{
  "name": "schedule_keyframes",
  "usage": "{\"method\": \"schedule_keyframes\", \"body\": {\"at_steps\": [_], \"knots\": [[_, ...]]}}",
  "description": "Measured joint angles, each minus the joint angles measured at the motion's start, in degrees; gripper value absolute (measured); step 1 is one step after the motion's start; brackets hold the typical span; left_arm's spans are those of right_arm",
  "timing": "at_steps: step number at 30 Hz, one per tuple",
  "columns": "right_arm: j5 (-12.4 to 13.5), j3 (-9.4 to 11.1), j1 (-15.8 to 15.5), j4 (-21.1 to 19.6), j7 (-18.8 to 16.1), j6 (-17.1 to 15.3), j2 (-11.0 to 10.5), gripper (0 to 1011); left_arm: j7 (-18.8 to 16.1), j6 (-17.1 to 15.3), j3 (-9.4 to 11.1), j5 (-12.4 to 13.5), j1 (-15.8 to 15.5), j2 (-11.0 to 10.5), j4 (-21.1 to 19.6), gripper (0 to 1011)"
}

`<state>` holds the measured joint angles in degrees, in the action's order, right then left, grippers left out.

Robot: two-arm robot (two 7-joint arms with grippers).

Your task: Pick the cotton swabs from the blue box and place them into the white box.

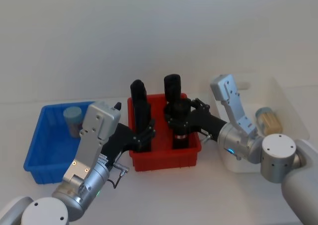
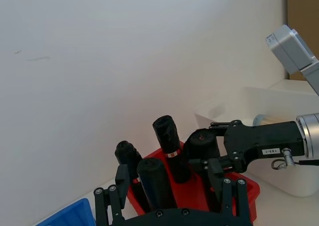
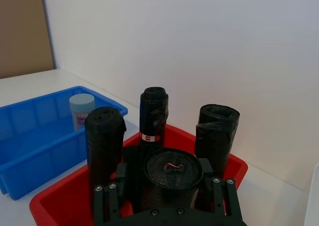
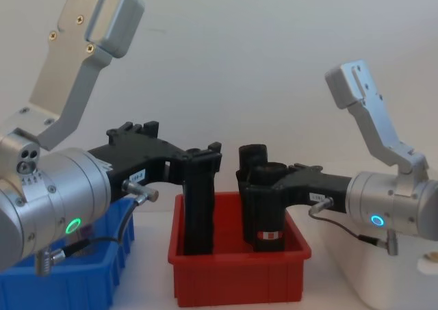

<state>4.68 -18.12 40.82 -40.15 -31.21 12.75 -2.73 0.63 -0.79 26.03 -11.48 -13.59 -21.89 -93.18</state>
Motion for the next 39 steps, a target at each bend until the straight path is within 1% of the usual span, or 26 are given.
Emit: {"method": "schedule_keyframes", "body": {"at_steps": [1,2,4,7,8,10,11,12,16,22,25,26,29,31,34,36,39], "knots": [[0.0,0.0,0.4,0.7,0.0,0.2,0.1,921,0.0,0.0,0.0,0.0,0.0,0.0,0.0,1004],[-0.2,-0.1,1.3,2.5,-0.1,0.9,0.5,862,0.0,0.0,0.0,0.0,0.0,0.0,0.0,1004],[-0.2,-0.1,2.0,3.8,-0.2,1.3,0.8,821,0.0,0.0,0.0,0.0,0.0,0.0,0.0,1004],[-0.3,-0.1,3.1,5.8,-0.5,2.1,1.2,731,0.0,0.0,0.0,0.0,0.0,0.0,0.0,1004],[-0.3,-0.1,3.3,6.1,-0.6,2.2,1.2,687,0.0,0.0,0.0,0.0,0.0,0.0,0.0,1004],[-0.3,-0.1,3.7,6.8,-0.7,2.5,1.4,674,0.0,0.0,0.0,0.0,0.0,0.0,0.0,1004],[-0.2,-0.1,4.0,7.2,-0.9,2.8,1.5,610,0.0,0.0,0.0,0.0,0.0,0.0,0.0,1004],[-0.1,-0.1,4.1,7.4,-1.0,2.9,1.5,580,0.0,0.0,0.0,0.0,0.0,0.0,0.0,1004],[0.2,0.0,4.1,7.2,-1.3,3.0,1.5,559,0.0,0.0,0.0,0.0,0.0,0.0,0.0,1004],[1.1,0.4,2.7,3.3,-1.5,2.3,0.9,539,0.0,0.0,0.0,0.0,0.0,0.0,0.0,1004],[1.9,0.8,1.1,-1.2,-1.4,1.3,0.2,539,0.0,0.0,0.0,0.0,0.0,0.0,0.0,1004],[1.9,0.8,1.1,-1.2,-1.4,1.3,0.2,539,0.0,0.0,0.0,0.0,0.0,0.0,0.0,1004],[2.7,1.3,-1.1,-7.1,-0.4,0.0,-0.7,539,0.0,0.0,0.0,0.0,0.0,0.0,0.0,1004],[3.0,1.5,-1.9,-9.2,0.1,-0.5,-1.1,539,0.0,0.0,0.0,0.0,0.0,0.0,0.0,1004],[3.5,1.9,-3.7,-14.1,1.4,-1.7,-2.0,539,0.0,0.0,0.0,0.0,0.0,0.0,0.0,1004],[3.6,2.1,-4.5,-16.1,2.1,-2.4,-2.4,539,0.0,0.0,0.0,0.0,0.0,0.0,0.0,1004],[3.8,2.5,-6.4,-21.1,4.2,-3.9,-3.3,539,0.0,0.0,0.0,0.0,0.0,0.0,0.0,1004]]}}
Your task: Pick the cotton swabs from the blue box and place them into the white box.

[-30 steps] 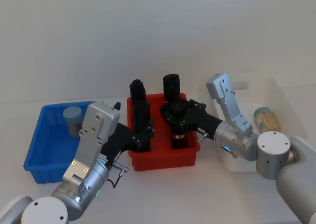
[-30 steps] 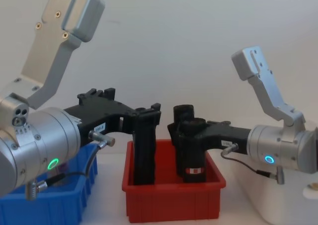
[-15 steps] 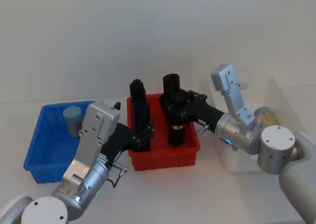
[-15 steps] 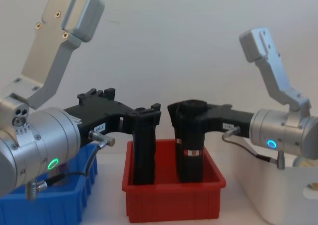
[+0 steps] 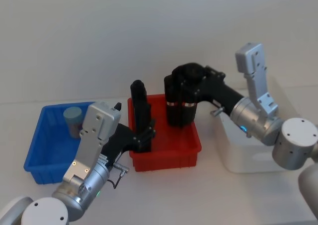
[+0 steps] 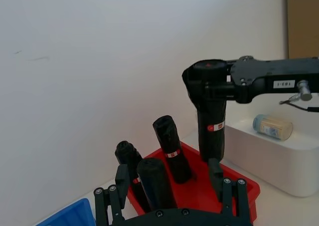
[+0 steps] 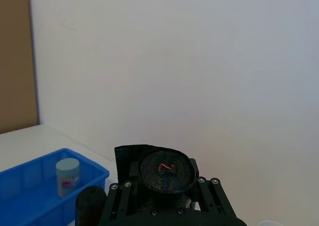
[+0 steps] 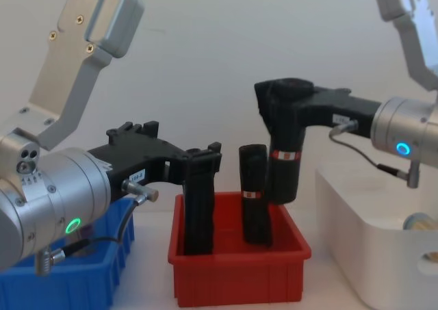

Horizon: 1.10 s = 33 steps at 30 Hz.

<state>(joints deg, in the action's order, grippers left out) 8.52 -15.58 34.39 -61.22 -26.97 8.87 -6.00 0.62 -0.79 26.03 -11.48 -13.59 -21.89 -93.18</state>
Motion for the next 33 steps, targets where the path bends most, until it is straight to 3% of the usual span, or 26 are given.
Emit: {"method": "schedule_keyframes", "body": {"at_steps": [7,17,22,33], "knots": [[0.0,0.8,-2.7,-6.6,4.0,-2.8,-1.4,539,0.0,0.0,0.0,0.0,0.0,0.0,0.0,1004],[-0.1,2.4,-6.4,-14.9,11.3,-10.0,-3.7,539,0.0,0.0,0.0,0.0,0.0,0.0,0.0,1004],[-0.2,3.1,-7.9,-17.4,14.4,-13.7,-4.6,539,0.0,0.0,0.0,0.0,0.0,0.0,0.0,1004],[-0.2,4.1,-9.9,-19.7,18.0,-18.4,-5.8,552,0.0,0.0,0.0,0.0,0.0,0.0,0.0,1004]]}}
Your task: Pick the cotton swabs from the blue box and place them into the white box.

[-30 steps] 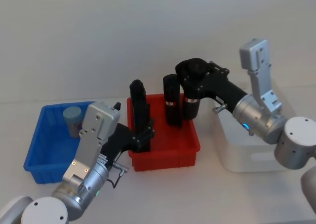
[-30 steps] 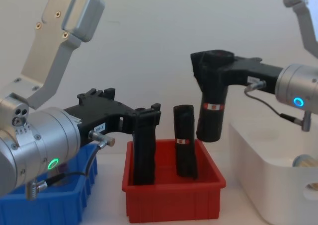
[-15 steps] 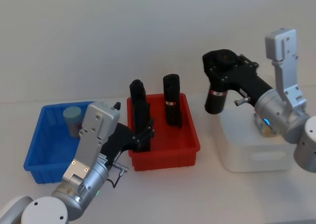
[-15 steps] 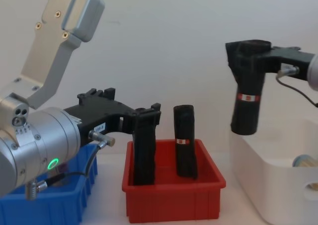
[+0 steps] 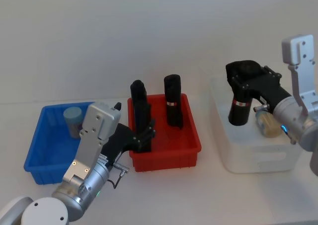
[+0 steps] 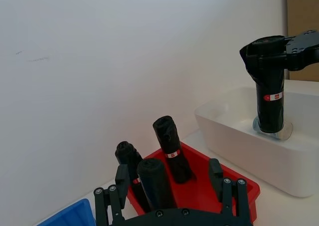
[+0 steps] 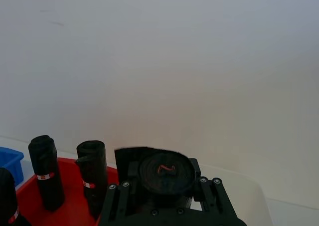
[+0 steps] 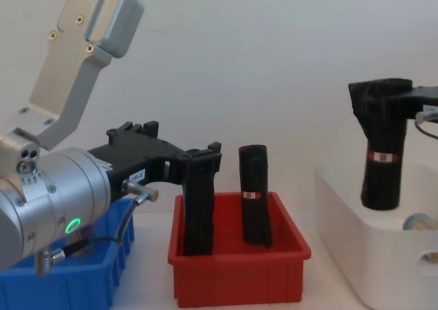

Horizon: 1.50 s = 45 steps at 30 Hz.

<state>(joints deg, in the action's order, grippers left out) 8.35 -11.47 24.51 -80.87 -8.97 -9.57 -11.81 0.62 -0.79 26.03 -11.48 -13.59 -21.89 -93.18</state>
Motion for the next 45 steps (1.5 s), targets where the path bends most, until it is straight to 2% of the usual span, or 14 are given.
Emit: {"method": "schedule_keyframes", "body": {"at_steps": [9,11,17,45], "knots": [[0.1,0.4,-0.8,-0.4,0.8,-1.8,-0.5,783,0.0,0.0,0.0,0.0,0.0,0.0,0.0,1004],[0.1,0.4,-0.9,-0.4,0.8,-1.9,-0.6,893,0.0,0.0,0.0,0.0,0.0,0.0,0.0,1004],[0.2,0.5,-1.1,-0.4,0.8,-2.2,-0.7,1001,0.0,0.0,0.0,0.0,0.0,0.0,0.0,1004],[0.2,0.6,-1.4,-0.3,0.7,-2.6,-0.8,1001,0.0,0.0,0.0,0.0,0.0,0.0,0.0,1004]]}}
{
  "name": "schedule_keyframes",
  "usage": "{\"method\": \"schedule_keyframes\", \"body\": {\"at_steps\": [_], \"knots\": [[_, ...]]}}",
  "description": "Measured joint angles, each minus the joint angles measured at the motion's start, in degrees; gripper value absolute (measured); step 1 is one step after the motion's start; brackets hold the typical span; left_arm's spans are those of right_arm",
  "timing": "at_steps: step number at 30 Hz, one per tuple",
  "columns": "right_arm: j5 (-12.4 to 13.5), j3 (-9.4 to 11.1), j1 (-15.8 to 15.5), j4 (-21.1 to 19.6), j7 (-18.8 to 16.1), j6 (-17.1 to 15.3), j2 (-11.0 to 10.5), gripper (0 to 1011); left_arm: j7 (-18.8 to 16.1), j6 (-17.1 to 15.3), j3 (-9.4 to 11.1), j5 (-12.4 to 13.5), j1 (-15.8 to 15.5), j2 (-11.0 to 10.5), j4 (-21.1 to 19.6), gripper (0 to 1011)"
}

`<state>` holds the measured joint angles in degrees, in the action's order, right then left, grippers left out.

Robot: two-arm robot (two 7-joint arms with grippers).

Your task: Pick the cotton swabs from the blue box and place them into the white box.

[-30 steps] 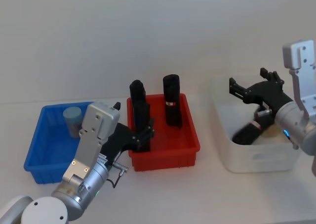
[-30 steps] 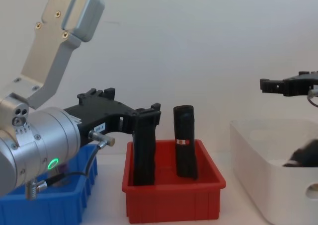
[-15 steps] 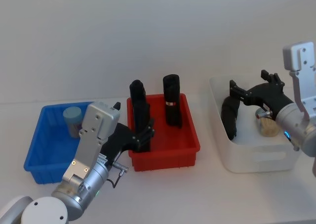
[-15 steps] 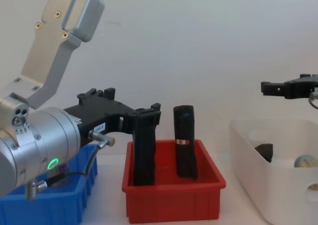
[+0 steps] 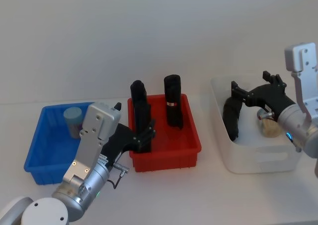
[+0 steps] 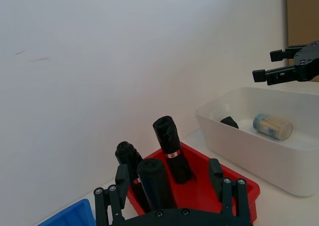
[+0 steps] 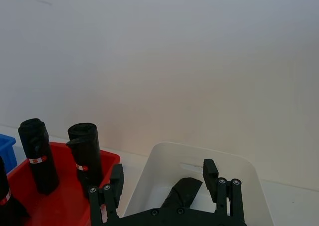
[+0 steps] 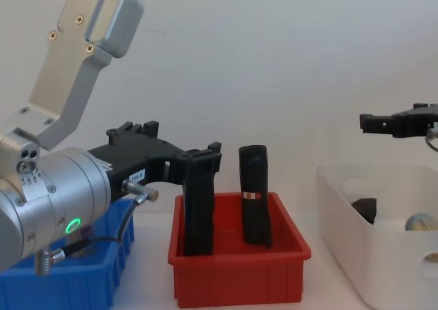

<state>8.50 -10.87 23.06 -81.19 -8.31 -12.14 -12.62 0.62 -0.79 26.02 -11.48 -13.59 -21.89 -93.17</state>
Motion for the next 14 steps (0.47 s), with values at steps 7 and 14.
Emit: {"method": "schedule_keyframes", "body": {"at_steps": [7,14], "knots": [[0.0,0.0,0.0,0.0,0.0,0.0,0.0,1001,0.0,0.0,0.0,0.0,0.0,0.0,0.0,1004],[0.0,0.0,0.0,0.0,0.0,0.0,0.0,1001,0.0,0.0,0.0,0.0,0.0,0.0,0.0,1004]]}}
